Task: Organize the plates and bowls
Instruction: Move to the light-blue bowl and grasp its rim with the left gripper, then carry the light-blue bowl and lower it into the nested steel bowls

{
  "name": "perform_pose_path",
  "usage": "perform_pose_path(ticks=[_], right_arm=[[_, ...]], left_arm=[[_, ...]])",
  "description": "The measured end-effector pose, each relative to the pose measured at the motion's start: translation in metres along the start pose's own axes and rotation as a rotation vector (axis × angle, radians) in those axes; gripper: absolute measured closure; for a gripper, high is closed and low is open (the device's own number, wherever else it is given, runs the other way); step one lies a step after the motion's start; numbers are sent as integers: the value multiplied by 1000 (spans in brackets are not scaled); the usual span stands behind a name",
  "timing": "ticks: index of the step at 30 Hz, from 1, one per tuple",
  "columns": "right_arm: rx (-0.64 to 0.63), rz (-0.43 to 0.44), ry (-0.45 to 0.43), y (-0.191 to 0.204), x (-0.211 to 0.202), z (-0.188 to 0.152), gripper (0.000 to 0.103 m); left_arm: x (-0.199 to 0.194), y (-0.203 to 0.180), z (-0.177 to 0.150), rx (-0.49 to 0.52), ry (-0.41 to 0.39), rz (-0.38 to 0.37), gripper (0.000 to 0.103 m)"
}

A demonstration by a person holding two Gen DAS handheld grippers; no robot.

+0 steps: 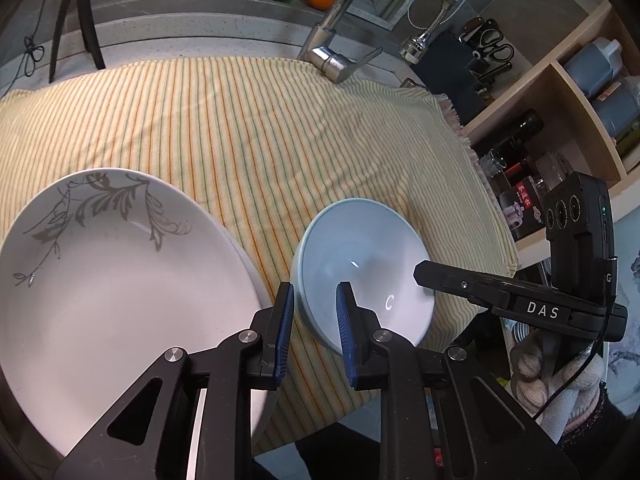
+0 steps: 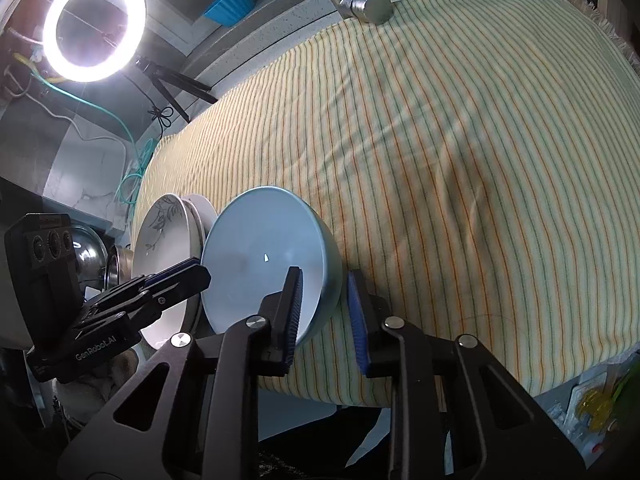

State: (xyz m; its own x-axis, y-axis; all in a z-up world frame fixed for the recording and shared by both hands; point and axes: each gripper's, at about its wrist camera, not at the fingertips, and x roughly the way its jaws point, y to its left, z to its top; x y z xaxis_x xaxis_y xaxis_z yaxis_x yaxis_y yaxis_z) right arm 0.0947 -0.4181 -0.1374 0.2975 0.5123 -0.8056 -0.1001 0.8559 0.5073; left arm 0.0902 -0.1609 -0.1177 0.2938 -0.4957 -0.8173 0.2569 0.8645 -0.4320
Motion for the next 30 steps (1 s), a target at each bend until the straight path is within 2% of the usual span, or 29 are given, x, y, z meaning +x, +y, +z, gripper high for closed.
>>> perform_pose_path(ticks=[9,17,23,30], right_arm=[[21,12,19,-4,8,-2,88],[36,2,15,-3,7,2,88],[19,14,-11,10,-6,9,88],[-58,34,-48,48,-20,21,88]], left_arm=[[5,1,1,-3,13,-2,88],[-1,0,3,-9,-2,-18,88],[-20,0,6,-19,-50,-37,88],[-55,11,8,-52,-136,-37,88]])
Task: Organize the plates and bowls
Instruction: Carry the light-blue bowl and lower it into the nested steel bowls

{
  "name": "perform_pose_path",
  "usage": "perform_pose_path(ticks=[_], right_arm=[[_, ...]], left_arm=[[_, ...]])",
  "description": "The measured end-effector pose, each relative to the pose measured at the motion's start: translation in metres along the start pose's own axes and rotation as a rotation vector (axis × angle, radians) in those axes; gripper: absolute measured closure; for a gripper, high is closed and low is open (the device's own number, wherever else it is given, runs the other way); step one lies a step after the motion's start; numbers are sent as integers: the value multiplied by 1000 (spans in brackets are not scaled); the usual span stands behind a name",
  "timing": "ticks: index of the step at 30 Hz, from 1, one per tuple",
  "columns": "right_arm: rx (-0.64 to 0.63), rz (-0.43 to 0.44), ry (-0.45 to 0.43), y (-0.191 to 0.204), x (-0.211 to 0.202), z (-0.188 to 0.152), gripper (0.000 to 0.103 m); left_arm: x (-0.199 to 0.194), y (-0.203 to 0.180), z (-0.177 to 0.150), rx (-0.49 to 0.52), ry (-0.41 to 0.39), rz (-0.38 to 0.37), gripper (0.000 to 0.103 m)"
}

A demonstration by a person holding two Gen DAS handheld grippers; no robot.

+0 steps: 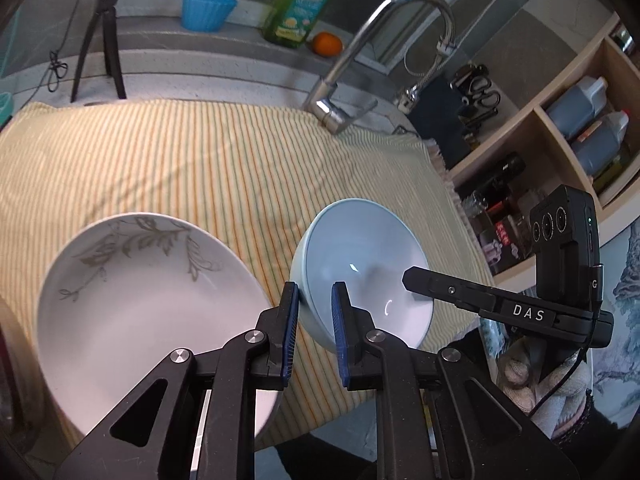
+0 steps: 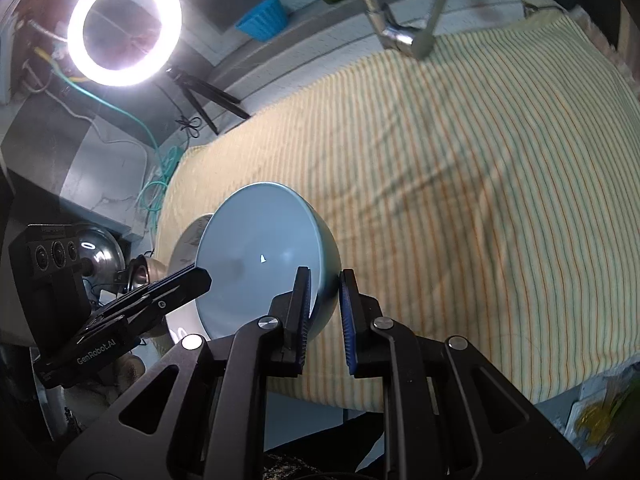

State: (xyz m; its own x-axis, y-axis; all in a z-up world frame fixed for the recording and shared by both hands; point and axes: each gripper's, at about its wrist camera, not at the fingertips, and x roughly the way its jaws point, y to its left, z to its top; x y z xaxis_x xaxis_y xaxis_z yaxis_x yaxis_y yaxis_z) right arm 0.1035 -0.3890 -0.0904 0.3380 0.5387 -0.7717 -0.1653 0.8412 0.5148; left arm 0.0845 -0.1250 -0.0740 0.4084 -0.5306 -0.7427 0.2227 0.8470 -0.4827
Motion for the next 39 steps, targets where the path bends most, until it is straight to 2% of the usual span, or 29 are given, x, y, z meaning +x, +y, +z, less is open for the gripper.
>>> perform_pose_path(ticks=[11,23,33,39], right_arm=[[-132,72,18,69,13,13,88],[-320,169,107,166,59,10,88],[-446,234,189,239,106,-8,88],[-493,243,235,265,130,-18,88]], left_arm=[[-61,36,-3,-90,-139,49,88],[-133,101,-32,-252,-282,156,88],[-175,146,-66,-387,-358,251,88],[-185,169,-84,-463,-372,275,88]])
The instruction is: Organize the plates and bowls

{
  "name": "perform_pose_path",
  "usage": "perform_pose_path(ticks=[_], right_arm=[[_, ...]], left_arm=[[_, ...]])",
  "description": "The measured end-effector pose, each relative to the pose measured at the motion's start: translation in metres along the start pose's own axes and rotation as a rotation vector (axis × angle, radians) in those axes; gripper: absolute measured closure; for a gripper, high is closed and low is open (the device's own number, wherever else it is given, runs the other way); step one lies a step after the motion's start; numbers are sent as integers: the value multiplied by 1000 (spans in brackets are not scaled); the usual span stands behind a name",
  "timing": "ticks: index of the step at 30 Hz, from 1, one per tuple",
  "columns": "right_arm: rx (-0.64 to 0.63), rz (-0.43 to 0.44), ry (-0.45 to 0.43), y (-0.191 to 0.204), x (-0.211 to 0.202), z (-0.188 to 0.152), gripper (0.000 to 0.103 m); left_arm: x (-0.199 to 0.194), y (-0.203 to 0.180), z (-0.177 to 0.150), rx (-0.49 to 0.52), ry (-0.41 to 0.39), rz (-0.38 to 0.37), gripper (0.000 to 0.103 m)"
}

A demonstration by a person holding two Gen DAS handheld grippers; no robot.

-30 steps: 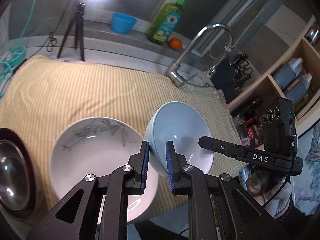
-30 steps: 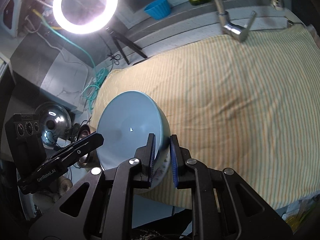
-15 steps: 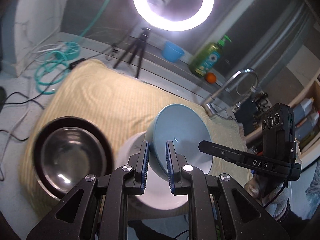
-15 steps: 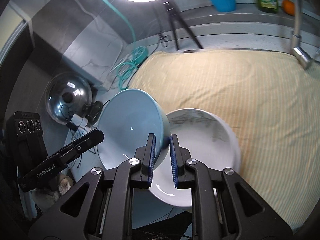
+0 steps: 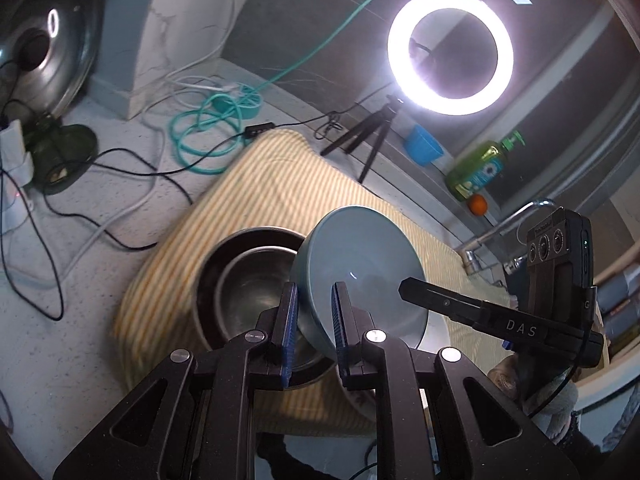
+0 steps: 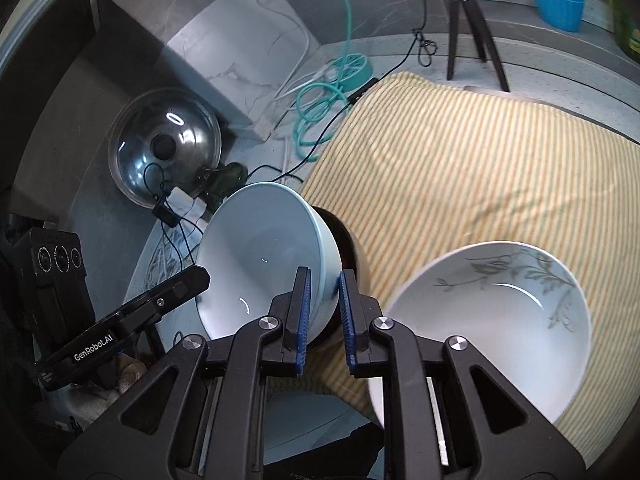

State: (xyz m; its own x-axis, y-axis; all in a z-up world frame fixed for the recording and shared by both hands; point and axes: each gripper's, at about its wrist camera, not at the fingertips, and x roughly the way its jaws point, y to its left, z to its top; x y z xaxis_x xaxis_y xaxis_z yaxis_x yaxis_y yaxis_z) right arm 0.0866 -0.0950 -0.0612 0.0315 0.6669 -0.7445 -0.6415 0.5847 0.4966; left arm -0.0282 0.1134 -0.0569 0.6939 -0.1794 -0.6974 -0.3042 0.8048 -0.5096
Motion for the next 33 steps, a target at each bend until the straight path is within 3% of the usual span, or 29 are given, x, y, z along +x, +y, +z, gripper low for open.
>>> perform_pose_path(ticks=[17,33], right_arm=[[-33,-48,86,8,51,4,88],[-70,-78,117,10,67,5,88]], left_arm=[[16,37,-6,-80,50,30,88],[25,45,-9,-90,76,51,88]])
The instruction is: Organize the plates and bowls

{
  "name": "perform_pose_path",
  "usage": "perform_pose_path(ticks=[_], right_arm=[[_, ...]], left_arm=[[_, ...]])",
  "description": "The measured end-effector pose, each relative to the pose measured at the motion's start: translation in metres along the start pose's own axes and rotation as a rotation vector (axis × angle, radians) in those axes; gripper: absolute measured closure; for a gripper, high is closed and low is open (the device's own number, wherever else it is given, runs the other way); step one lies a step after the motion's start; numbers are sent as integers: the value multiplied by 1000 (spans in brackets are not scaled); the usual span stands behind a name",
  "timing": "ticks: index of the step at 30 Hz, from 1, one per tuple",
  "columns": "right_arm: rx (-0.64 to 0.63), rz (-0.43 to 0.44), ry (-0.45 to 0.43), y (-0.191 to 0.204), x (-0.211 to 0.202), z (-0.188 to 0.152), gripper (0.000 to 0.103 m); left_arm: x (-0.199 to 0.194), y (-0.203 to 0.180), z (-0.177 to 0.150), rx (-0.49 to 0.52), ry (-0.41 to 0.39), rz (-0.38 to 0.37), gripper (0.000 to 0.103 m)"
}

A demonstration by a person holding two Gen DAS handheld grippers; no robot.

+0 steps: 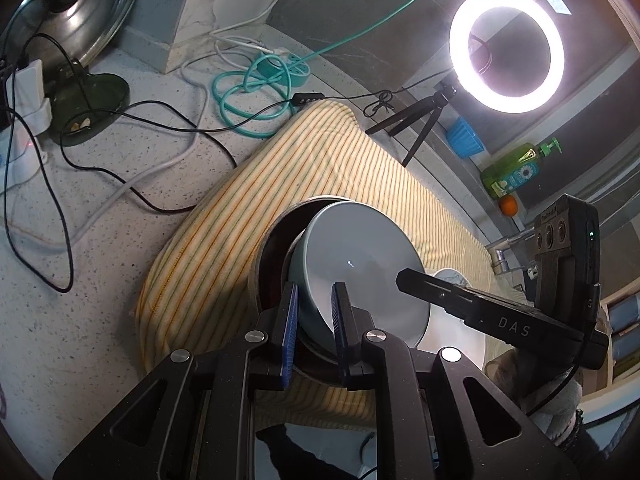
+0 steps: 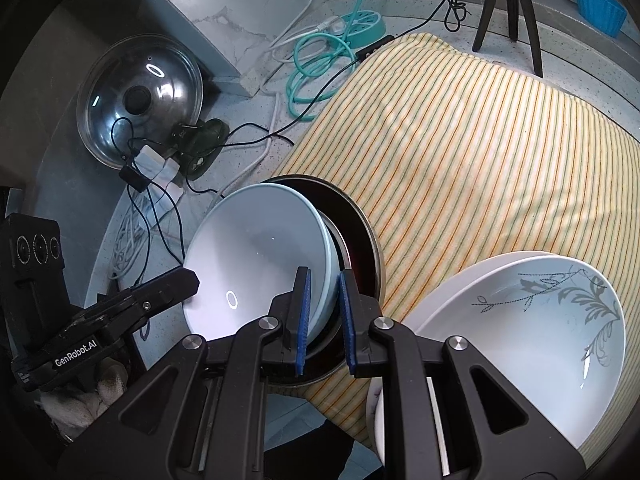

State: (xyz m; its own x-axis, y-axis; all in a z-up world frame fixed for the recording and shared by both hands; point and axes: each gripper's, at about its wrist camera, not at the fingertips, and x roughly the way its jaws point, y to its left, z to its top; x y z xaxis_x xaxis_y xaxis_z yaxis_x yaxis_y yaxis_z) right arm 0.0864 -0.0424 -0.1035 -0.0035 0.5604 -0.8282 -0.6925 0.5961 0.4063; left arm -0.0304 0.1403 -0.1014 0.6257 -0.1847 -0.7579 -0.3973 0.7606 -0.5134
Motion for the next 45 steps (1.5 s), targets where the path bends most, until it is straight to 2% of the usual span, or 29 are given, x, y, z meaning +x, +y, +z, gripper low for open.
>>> perform_pose_path(ticks=[3,5,7,9,14,24,30,35,36,40,45], right_arm=[[-8,-14,-3,1,1,1,88],[-5,-8,-1,-1,0,2,84],[0,-4,-8,-1,-2,1,63],[-1,5,-29,0,-6,2,57],[-22,15,-71,5,-19,4,52],[7,2,-106,-7,-34,3,52],[81,3,-116,-29,-37,-5,52],[137,13,-100,-46,-33,-10,52],[141,14,-97,-47,-32,-11,53],[134,24,-73,-44,-25,-11,66],[133,35,-55,-41,-16,-12,69]], left_arm=[[4,1,0,-4,18,6,88],[5,1,-1,-6,18,5,88],[5,2,-1,-13,19,0,87],[3,1,0,-10,12,5,87],[-4,0,3,-6,-12,0,87],[-15,11,8,-21,-61,31,87],[-12,29,2,-72,-58,40,87],[-10,30,-2,-79,-55,28,87],[-9,29,-2,-77,-55,27,87],[-4,27,-2,-69,-47,22,87],[0,27,-3,-75,-37,16,87]])
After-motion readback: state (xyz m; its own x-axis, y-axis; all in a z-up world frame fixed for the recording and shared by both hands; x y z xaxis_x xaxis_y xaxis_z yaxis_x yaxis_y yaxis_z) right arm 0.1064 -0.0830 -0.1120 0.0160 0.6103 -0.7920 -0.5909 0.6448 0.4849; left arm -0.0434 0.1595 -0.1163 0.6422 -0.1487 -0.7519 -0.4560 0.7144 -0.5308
